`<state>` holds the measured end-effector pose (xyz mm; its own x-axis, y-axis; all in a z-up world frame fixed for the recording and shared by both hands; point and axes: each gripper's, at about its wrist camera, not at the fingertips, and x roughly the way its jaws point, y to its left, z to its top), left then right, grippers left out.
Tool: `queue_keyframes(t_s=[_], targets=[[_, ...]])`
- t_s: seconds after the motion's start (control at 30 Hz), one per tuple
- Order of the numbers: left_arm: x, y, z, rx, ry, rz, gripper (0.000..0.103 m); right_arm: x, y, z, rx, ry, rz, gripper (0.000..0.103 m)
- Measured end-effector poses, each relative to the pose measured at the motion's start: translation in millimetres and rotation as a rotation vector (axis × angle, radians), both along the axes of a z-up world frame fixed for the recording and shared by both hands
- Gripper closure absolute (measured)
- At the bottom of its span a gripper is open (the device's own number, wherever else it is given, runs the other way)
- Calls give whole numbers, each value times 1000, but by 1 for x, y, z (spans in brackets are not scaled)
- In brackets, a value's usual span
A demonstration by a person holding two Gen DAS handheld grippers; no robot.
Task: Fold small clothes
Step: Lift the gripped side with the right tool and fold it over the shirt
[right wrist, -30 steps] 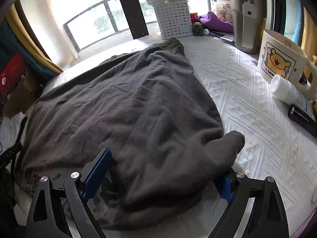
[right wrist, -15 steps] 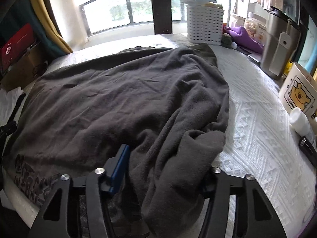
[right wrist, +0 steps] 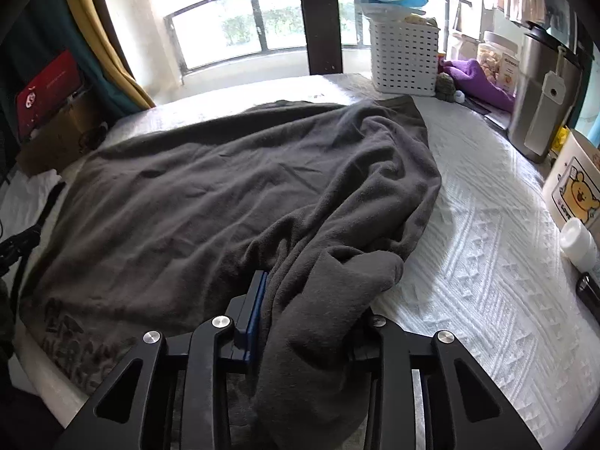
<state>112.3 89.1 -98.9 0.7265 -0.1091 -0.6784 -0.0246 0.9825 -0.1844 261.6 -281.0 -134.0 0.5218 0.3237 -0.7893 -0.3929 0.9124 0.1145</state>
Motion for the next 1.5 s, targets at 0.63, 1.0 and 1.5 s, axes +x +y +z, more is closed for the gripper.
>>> queue_keyframes(t_s=[0.63,1.0,1.5], targets=[[-27,37,16,-53,-97,58,58,-5,94,65,46,-105,198,71],[-44,56,17,-65,-132,62,58,-29,182,63,11,-82,369,77],[-59,69,15,-71,-138,83,58,-84,267,37,2,-12,601,87]])
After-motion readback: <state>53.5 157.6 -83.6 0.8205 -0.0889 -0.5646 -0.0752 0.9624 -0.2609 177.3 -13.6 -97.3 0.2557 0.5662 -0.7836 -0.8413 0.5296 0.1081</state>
